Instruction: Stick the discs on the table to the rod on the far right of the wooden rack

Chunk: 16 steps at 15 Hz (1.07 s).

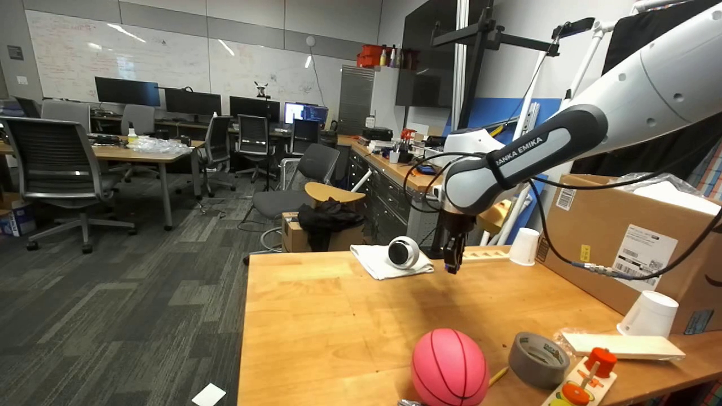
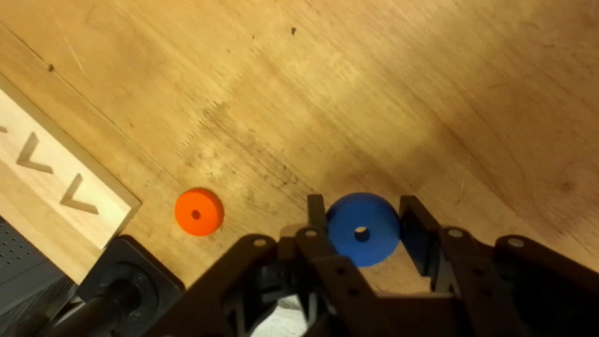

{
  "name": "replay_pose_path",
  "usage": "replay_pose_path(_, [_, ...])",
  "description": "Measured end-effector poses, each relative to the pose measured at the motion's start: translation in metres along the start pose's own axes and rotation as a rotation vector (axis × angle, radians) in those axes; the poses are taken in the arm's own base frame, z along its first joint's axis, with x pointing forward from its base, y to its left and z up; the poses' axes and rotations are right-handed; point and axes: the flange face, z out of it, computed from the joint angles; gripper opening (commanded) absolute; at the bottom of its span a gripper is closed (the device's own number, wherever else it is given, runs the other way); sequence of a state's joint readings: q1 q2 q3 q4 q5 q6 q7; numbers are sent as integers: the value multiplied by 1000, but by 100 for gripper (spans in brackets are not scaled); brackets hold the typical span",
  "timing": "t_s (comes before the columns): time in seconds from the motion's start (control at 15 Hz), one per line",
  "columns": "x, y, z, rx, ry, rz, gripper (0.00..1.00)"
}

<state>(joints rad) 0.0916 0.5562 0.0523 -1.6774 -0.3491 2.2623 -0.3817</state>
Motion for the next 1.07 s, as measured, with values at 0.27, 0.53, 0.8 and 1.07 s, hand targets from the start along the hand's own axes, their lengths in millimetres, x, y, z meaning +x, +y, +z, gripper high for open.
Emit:
replay_pose_path(0.27, [-17,0,-5,14,-64,38,25])
replay_pose_path(0.53, [-42,-8,-12,6,-131,86,25])
replay_pose_path(0.8, [-72,-22,-28,-5,-171,140,25])
replay_pose_path(1.07, [-111,-45,-35,4,-209,185,25])
